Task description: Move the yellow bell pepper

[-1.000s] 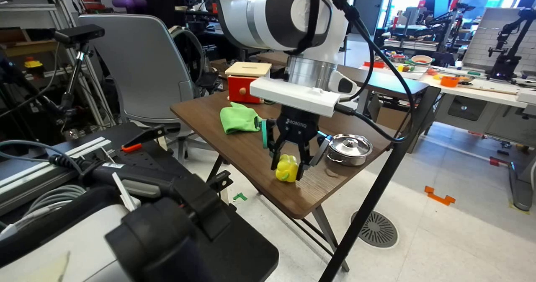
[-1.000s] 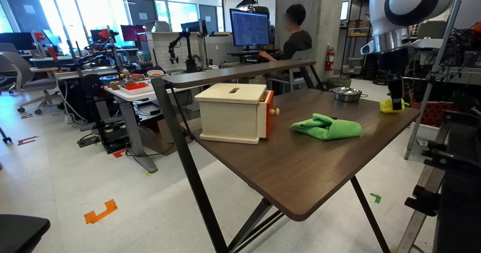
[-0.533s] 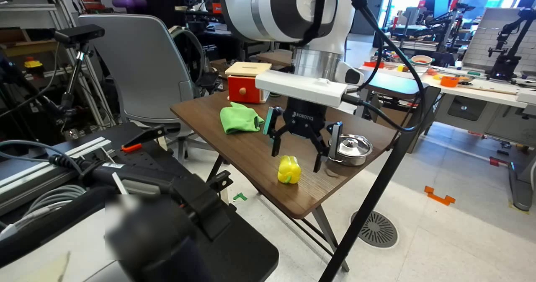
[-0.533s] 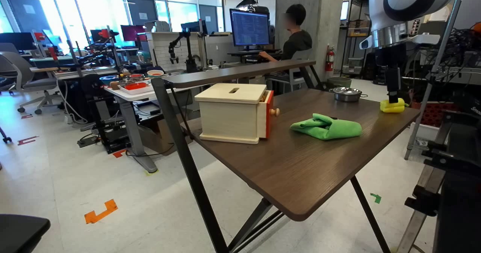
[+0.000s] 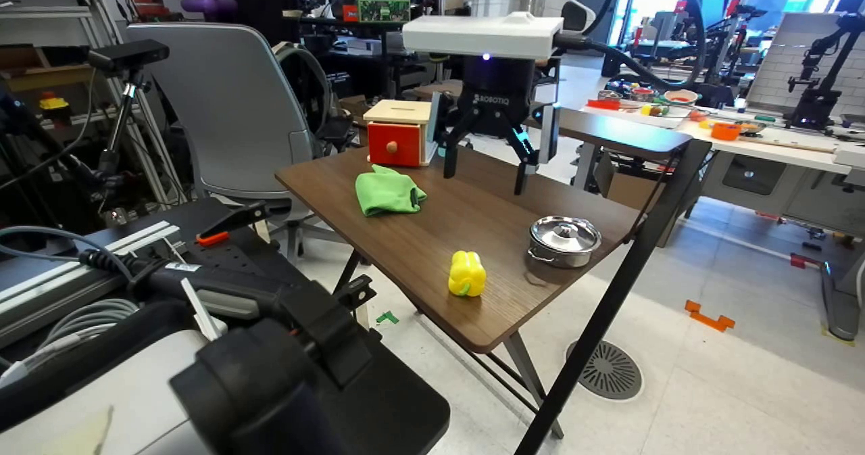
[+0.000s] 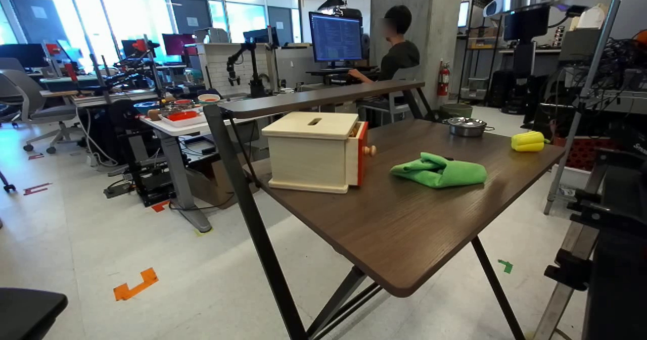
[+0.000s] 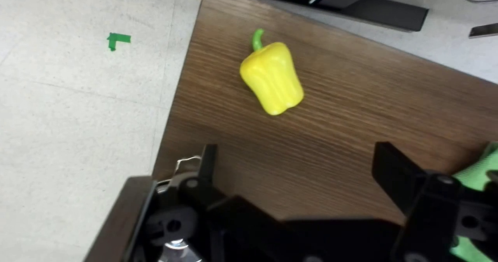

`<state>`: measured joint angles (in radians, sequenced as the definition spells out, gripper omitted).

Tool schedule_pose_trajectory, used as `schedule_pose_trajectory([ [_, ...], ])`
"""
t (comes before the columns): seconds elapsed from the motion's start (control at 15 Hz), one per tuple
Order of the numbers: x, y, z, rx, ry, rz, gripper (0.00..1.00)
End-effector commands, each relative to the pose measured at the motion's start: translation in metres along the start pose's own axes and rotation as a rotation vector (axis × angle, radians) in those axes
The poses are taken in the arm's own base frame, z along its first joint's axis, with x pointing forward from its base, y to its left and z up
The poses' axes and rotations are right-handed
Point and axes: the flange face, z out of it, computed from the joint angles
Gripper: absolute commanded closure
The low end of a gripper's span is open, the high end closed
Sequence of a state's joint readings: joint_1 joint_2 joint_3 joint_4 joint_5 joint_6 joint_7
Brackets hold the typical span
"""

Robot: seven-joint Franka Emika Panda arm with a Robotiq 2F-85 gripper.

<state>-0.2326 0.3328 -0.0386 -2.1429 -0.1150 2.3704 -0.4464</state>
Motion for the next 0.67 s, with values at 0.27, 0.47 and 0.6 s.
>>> schedule_pose_trajectory([
  [0.27,0.0008,-0.0100,0.0076,0.039,-0.033,-0.008,0.00],
  [0.47,0.0008,-0.0100,0.0076,0.039,-0.033,-0.010,0.00],
  [0.6,0.0008,-0.0100,0.0076,0.039,-0.033,-0.010,0.00],
])
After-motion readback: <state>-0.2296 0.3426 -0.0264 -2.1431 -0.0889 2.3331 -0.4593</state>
